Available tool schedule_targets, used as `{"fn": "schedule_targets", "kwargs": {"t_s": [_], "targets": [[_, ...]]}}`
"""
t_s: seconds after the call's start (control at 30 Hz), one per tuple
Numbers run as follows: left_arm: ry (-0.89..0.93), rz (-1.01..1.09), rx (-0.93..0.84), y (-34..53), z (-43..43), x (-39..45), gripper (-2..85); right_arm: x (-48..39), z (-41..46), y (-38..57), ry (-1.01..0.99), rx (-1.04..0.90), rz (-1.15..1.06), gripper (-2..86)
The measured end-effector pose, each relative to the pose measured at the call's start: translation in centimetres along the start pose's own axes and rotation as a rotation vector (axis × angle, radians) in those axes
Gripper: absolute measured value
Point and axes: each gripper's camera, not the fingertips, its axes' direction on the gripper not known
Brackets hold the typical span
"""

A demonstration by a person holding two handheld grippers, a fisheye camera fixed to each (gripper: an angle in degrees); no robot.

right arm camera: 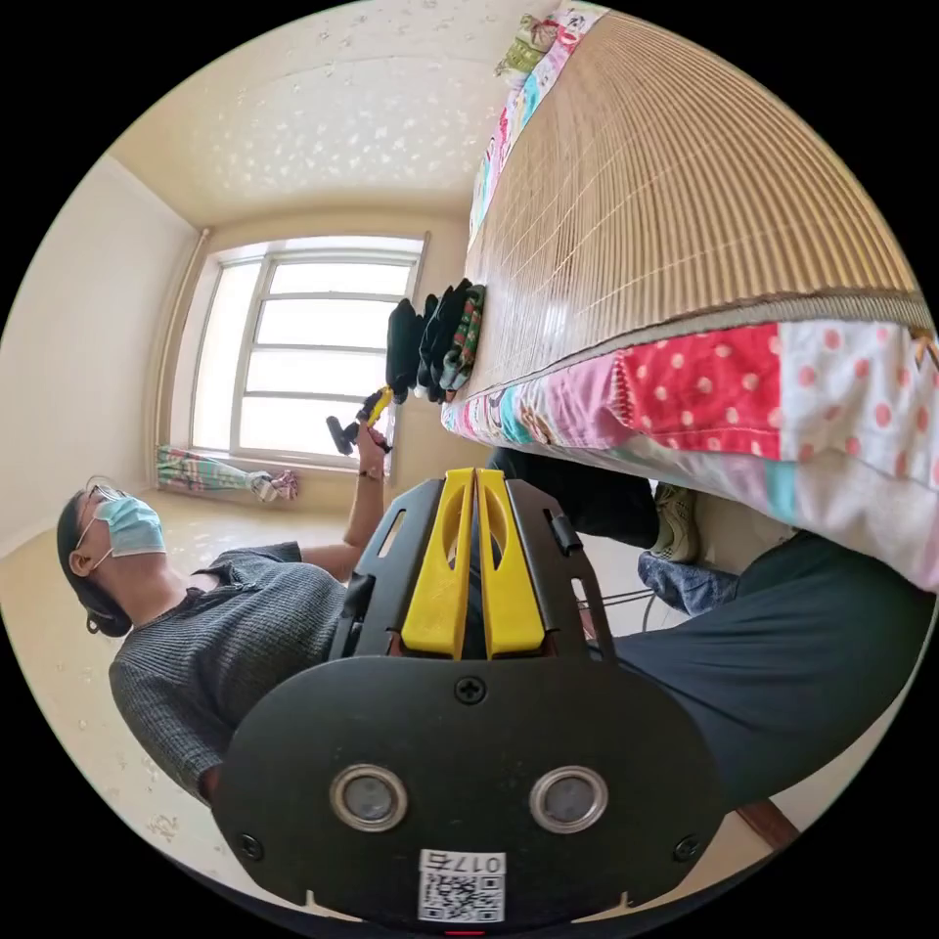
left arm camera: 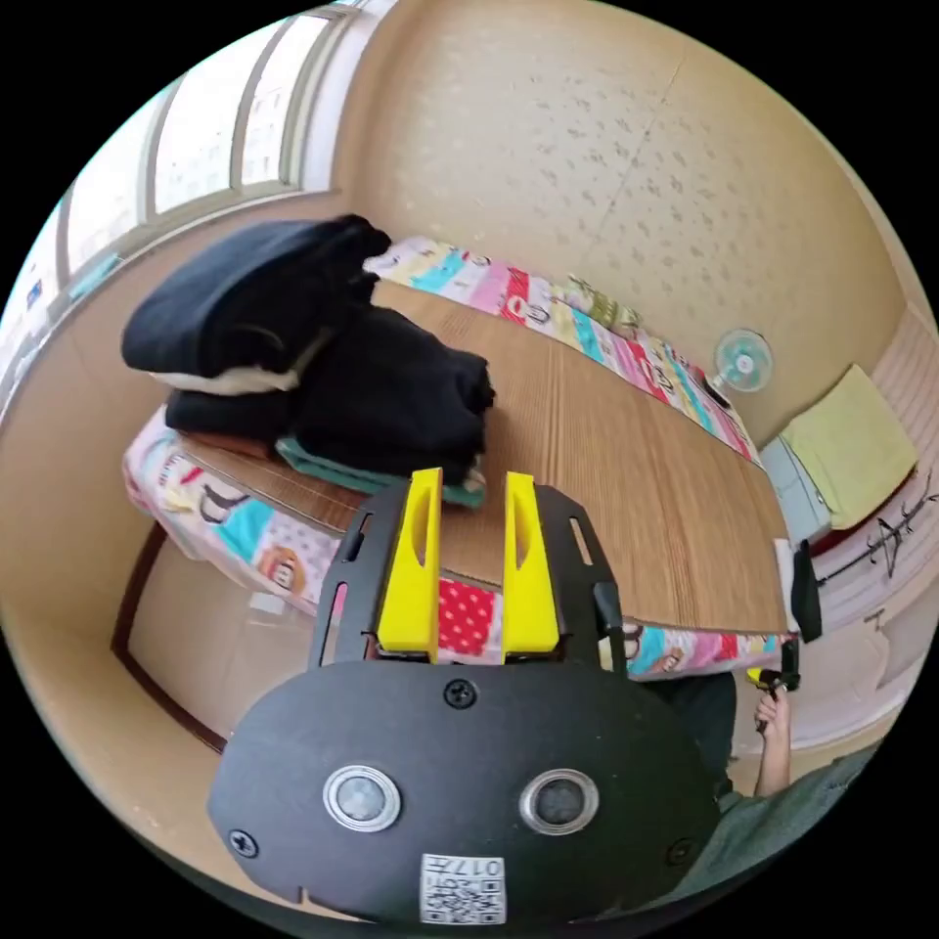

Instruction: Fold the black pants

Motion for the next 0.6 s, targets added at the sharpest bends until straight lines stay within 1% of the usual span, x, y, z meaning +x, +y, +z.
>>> {"fn": "schedule_targets", "kwargs": {"t_s": [0.07,0.17,0.23,0.3,0.33,0.37,0.4,0.43,0.47,0.5,0.53,0.57,0.6], "targets": [[-0.167,-0.073,0.108,-3.2,-3.0,-3.7,13.3,-0.7,0.9,-0.2,0.016,-0.024,-0.01,0.4],[-0.292,-0.12,0.196,-6.2,-5.1,-6.9,17.2,-1.2,2.5,-0.4,0.005,-0.073,-0.016,0.3],[-0.304,-0.112,0.172,-7.4,-4.4,-8.4,17.5,-1.3,3.5,-0.3,0.026,-0.089,-0.019,0.3],[-0.289,-0.129,0.065,-8.3,-2.2,-10.1,15.3,-1.2,4.7,0.2,0.066,-0.105,-0.01,0.3],[-0.289,-0.18,0.011,-8.3,-0.9,-11.2,10.7,-1.2,5.0,0.3,0.072,-0.107,-0.009,0.3],[-0.293,-0.282,0.004,-7.9,-0.3,-12.5,7.2,-1.1,5.6,0.7,0.078,-0.112,-0.007,0.3],[-0.278,-0.353,0.017,-7.5,-0.4,-13.2,6.1,-1.0,6.0,1.1,0.077,-0.116,-0.009,0.3],[-0.137,-0.489,0.068,-6.6,-0.8,-14.9,4.5,-1.0,6.1,1.4,0.077,-0.117,-0.012,0.3],[0.053,-0.591,0.144,-5.6,-1.1,-16.3,3.7,-1.1,6.4,1.9,0.078,-0.114,-0.019,0.3],[0.159,-0.6,0.195,-5.2,-1.2,-16.7,3.2,-1.1,6.4,2.4,0.086,-0.102,-0.029,0.3],[0.38,-0.533,0.301,-5.1,-1.3,-16.6,2.4,-1.1,6.4,2.7,0.09,-0.092,-0.032,0.3],[0.567,-0.437,0.341,-5.9,-1.3,-15.2,0.8,-0.8,6.3,3.1,0.093,-0.069,-0.032,0.3],[0.634,-0.382,0.34,-6.5,-1.3,-14.0,0.1,-0.5,6.3,3.3,0.081,-0.046,-0.03,0.4]]}}
